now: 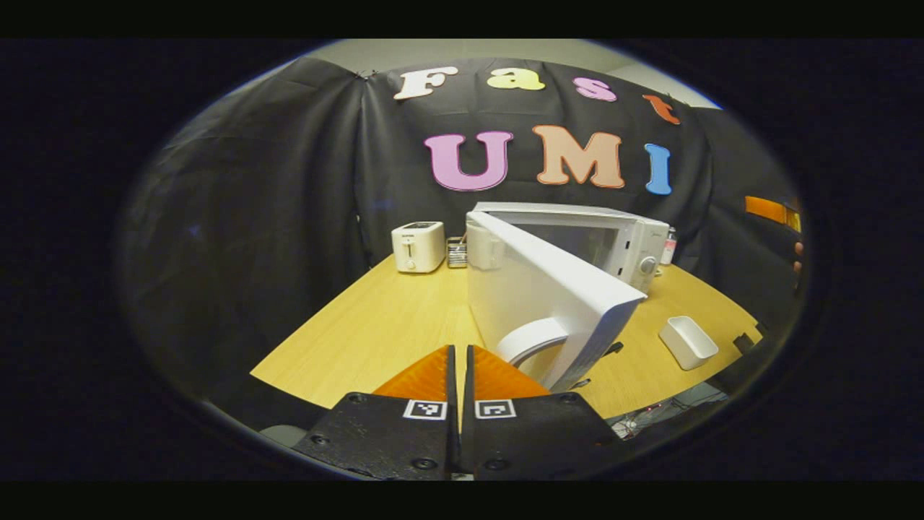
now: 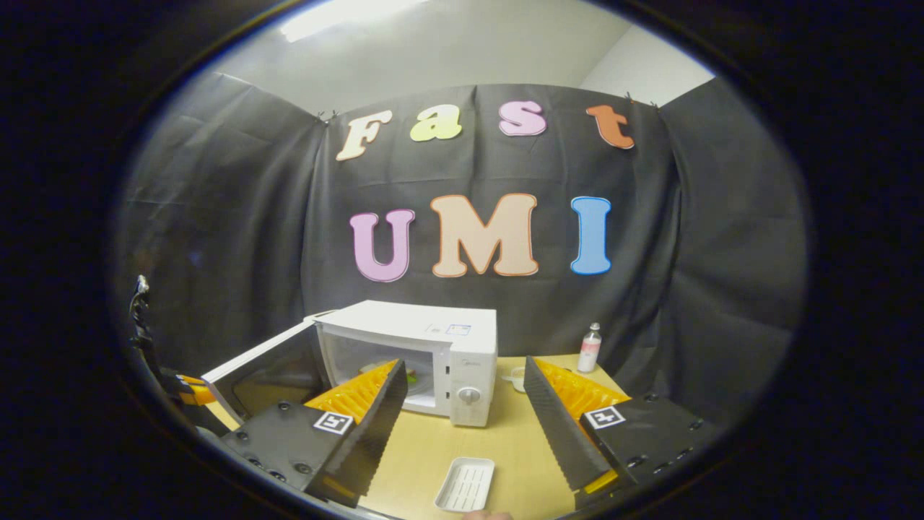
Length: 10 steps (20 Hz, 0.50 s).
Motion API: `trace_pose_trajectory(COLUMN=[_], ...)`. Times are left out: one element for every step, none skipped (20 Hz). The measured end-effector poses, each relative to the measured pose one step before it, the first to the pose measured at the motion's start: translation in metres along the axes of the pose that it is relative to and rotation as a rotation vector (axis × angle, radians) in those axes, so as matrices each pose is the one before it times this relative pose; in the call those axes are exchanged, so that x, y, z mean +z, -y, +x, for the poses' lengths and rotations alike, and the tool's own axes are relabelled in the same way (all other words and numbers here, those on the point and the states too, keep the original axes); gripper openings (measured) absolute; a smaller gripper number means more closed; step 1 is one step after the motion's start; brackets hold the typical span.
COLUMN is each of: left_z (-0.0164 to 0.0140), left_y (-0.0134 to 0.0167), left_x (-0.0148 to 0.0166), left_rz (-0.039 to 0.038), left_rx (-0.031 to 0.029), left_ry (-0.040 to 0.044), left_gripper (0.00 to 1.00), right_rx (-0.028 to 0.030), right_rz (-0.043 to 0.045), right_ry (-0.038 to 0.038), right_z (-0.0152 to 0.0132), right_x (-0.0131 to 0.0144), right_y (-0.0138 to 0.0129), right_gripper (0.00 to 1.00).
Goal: Open the microwave oven with the left hand, put the food in, and close the microwave oven.
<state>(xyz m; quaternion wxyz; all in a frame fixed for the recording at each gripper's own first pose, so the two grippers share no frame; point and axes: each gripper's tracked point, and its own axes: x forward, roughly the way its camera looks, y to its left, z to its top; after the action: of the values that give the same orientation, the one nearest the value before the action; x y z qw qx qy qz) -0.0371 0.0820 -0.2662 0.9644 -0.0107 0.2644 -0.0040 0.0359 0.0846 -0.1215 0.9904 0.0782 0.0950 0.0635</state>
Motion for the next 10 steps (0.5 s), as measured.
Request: trace_pose_trajectory(left_z=[0.00284, 0.00318, 0.00228, 0.00345, 0.00206, 0.00358, 0.00476, 0.00258, 0.00280, 0.00444], left_y=[0.00438, 0.00410, 0.00419, 0.00525, 0.00476, 0.00464, 0.00446, 0.00537, 0.00456, 0.00528], left_x=[0.00041, -0.00029, 0.00049, 0.00137, 0.00007, 0.00285, 0.00178, 0.00314, 0.00266, 0.00310], left_rz=[0.01074, 0.01360, 0.00895, 0.00584, 0.00459, 0.00575, 0.00337, -0.00214, -0.00352, 0.00026], left_rx=[-0.00919, -0.00908, -0.00865, -0.01079, -0.01169, -0.00919, -0.00962, -0.01039, -0.01096, -0.01106], left_ry=[0.00003, -0.00334, -0.00244, -0.00158, -0.00030, 0.00012, 0.00144, 0.00364, 0.00535, 0.00118], left_gripper=[0.00, 0.00, 0.01, 0.02, 0.02, 0.02, 0.02, 0.02, 0.00, 0.00], right_rx=[-0.01074, -0.01032, -0.00562, -0.00555, -0.00247, 0.00070, 0.00308, 0.00303, 0.00030, -0.00407], right_rz=[-0.00490, 0.00224, 0.00574, 0.00635, 0.00414, 0.00068, -0.00330, -0.00236, 0.00000, 0.00355], right_ry=[0.00382, -0.00007, -0.00433, -0.00100, 0.00370, 0.00574, 0.00262, 0.00279, 0.00435, 0.00919], right_z=[-0.00006, 0.00068, 0.00029, 0.00030, -0.00080, -0.00134, -0.00104, -0.00102, -0.00111, -0.00012], right_x=[0.00083, 0.00046, 0.00001, -0.00090, 0.00268, 0.00304, 0.00198, 0.00073, 0.00261, 0.00373], right_y=[0.00511, 0.00408, 0.00072, 0.00289, 0.00055, 0.00111, 0.00017, -0.00005, 0.00038, 0.00167], right_gripper=[0.92, 0.92, 0.92, 0.93, 0.92, 0.93, 1.00, 0.93, 0.93, 0.93])
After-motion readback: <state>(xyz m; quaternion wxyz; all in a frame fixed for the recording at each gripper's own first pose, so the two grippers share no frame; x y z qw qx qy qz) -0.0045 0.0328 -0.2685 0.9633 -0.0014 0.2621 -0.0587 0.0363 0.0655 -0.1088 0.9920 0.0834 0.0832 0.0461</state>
